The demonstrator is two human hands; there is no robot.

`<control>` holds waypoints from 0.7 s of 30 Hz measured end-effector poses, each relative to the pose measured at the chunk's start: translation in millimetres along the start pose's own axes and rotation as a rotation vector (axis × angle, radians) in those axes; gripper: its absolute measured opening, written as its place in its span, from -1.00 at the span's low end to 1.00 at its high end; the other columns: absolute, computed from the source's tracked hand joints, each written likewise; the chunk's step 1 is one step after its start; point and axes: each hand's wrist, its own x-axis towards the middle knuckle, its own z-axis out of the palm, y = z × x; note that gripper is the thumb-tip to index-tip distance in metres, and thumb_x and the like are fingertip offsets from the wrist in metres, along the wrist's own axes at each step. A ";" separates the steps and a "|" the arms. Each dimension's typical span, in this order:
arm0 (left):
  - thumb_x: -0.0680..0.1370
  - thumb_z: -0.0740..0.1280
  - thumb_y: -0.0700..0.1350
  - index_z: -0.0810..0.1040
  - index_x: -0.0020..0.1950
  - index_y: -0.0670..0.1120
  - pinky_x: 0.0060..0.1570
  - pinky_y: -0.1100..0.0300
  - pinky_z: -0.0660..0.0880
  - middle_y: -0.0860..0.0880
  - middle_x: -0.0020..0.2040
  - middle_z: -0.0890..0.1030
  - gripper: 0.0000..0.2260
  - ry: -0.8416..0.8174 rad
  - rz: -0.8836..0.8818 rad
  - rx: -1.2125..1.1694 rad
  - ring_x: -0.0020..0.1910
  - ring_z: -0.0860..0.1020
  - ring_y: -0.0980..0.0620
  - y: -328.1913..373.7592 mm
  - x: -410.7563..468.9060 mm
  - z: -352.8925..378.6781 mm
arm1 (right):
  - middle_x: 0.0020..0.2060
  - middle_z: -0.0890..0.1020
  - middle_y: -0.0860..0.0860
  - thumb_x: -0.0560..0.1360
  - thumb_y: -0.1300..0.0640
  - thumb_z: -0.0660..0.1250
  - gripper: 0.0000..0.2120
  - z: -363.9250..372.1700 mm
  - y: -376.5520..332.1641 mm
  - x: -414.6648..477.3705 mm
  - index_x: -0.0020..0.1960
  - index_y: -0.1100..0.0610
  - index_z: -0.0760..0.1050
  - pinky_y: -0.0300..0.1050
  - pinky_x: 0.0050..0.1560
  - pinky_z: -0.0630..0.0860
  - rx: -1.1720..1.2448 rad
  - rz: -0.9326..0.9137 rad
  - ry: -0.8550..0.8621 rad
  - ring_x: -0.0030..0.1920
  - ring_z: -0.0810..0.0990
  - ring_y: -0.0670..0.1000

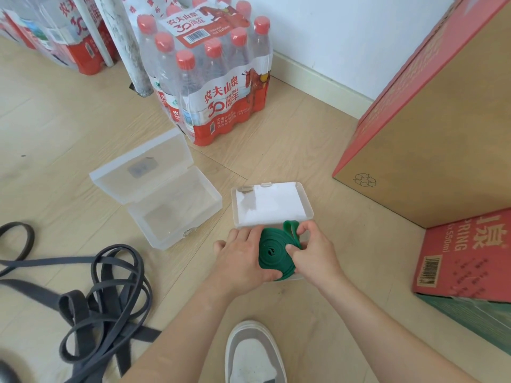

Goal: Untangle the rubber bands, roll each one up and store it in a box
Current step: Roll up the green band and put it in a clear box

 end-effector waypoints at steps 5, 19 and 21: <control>0.28 0.40 0.33 0.17 0.44 0.12 0.13 0.05 0.18 0.12 0.31 0.34 -0.18 0.009 -0.007 0.064 0.27 0.25 0.04 0.0 2.0 0.7 | -0.24 0.53 0.00 0.54 0.06 0.29 -0.77 5.2 -1.4 -8.1 0.05 0.02 0.23 -0.04 -0.26 0.39 -0.223 -0.106 0.041 -0.19 0.54 0.14; 0.46 0.31 0.26 0.19 0.50 0.05 0.30 0.05 0.15 -0.01 0.33 0.29 -0.31 0.082 0.029 0.194 0.33 0.22 -0.03 -7.9 -7.9 20.1 | -0.23 0.55 0.02 0.58 0.11 0.26 -0.84 16.9 -4.5 11.8 -0.17 0.08 0.50 -0.12 -0.26 0.28 -0.567 -0.187 0.163 -0.20 0.49 0.08; 0.53 0.29 0.10 0.29 0.46 0.03 0.27 0.08 0.24 -0.02 0.32 0.35 -0.48 0.208 0.036 0.119 0.31 0.29 -0.06 -10.9 -13.5 18.5 | -0.20 0.60 0.03 0.57 0.12 0.30 -0.86 17.4 -4.7 14.1 -0.13 0.11 0.56 -0.10 -0.22 0.34 -0.467 -0.213 0.197 -0.18 0.53 0.10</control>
